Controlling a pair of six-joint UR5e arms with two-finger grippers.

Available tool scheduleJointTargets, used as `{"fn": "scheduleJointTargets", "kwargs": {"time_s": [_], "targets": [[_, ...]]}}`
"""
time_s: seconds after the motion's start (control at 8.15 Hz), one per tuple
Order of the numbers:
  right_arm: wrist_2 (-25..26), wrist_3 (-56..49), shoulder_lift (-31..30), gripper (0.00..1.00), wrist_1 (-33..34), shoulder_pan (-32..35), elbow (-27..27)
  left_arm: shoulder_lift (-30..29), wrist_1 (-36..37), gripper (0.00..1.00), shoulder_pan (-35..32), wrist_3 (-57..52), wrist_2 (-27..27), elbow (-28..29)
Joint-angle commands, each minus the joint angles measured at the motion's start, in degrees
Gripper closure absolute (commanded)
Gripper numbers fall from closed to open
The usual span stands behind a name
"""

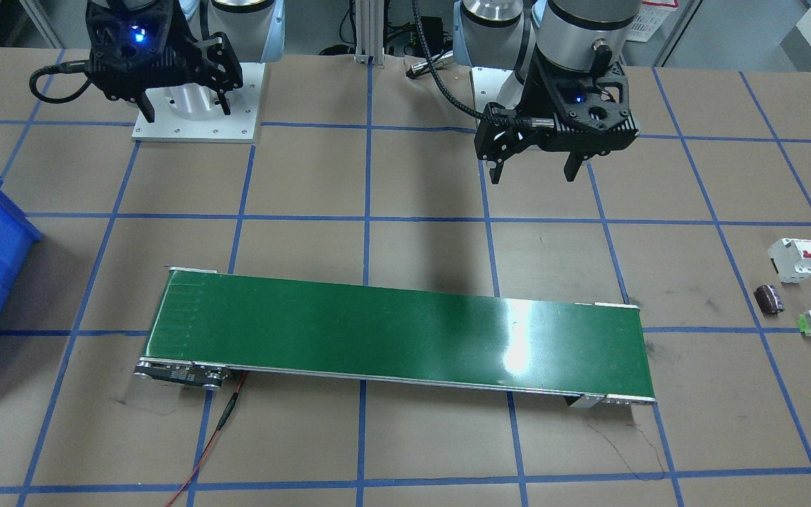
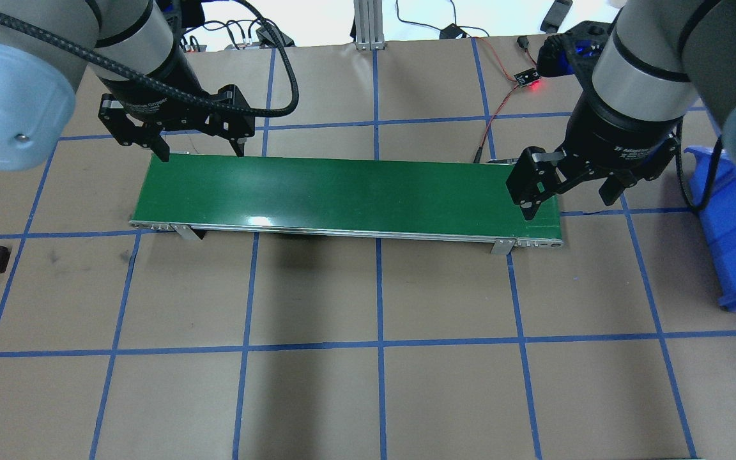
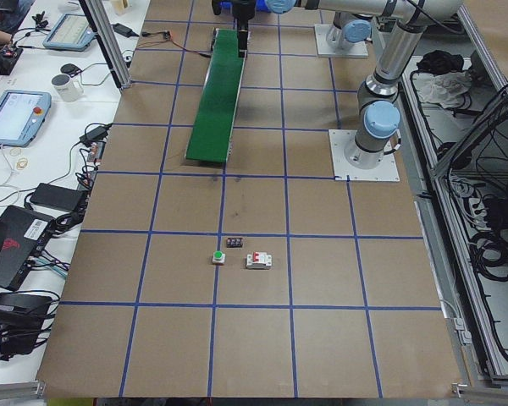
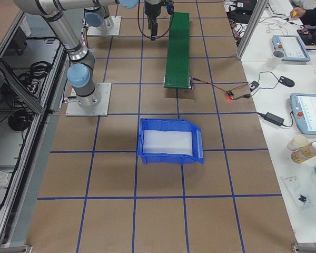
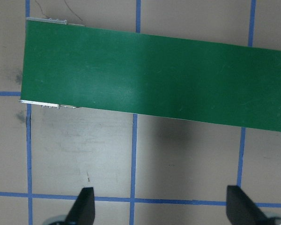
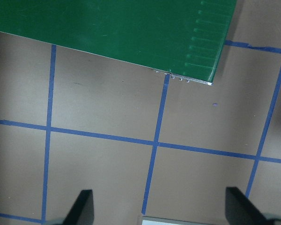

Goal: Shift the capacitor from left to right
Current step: 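Move the left gripper out toward the capacitor beside the conveyor end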

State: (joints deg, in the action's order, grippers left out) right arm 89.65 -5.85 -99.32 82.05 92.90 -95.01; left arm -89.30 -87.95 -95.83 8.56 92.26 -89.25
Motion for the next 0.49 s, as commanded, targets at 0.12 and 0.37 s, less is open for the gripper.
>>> {"fn": "scheduleJointTargets", "kwargs": {"time_s": [0.12, 0.37], "targets": [[0.00, 0.04, 0.00, 0.00, -0.05, 0.00, 0.00, -0.08, 1.02, 0.00, 1.24, -0.81, 0.11, 0.38], [0.00, 0.04, 0.00, 0.00, -0.05, 0.00, 0.00, -1.31, -0.28, 0.00, 10.08, -4.83, 0.29, 1.00]]}}
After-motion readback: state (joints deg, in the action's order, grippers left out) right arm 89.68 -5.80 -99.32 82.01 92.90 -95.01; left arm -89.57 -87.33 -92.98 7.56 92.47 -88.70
